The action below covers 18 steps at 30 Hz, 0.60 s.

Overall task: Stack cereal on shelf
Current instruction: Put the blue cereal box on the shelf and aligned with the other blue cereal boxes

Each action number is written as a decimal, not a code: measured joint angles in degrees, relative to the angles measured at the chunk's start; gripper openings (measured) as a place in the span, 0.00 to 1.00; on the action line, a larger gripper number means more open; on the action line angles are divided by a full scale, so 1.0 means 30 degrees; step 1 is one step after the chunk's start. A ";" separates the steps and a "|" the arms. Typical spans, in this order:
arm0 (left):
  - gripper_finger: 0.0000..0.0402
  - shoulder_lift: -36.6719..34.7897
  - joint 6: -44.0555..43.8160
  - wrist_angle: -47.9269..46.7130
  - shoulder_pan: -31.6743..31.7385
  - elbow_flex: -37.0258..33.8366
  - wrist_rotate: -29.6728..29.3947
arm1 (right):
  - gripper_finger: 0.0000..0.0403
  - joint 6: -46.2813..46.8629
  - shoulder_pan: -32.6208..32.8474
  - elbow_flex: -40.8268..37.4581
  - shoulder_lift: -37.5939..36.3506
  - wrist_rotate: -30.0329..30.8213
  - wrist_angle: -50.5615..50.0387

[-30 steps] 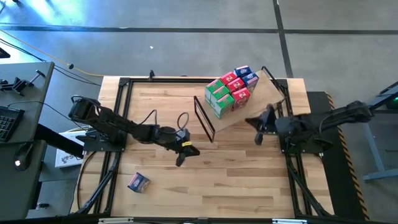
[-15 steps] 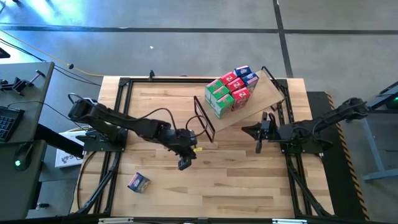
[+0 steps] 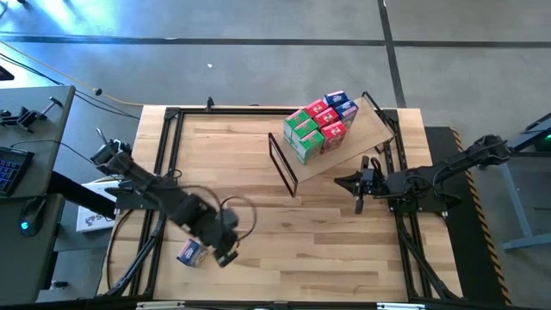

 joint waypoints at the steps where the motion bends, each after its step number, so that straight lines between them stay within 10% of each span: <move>1: 0.55 0.0007 -0.1216 -0.0277 -0.0549 -0.0002 0.0264 | 0.00 -0.0048 0.0005 0.0000 0.0000 -0.0060 -0.0005; 18: 0.70 0.0432 -1.3260 -0.3556 -0.6202 -0.0036 0.0313 | 0.00 -0.0297 -0.0002 0.0000 0.0007 -0.0172 -0.0013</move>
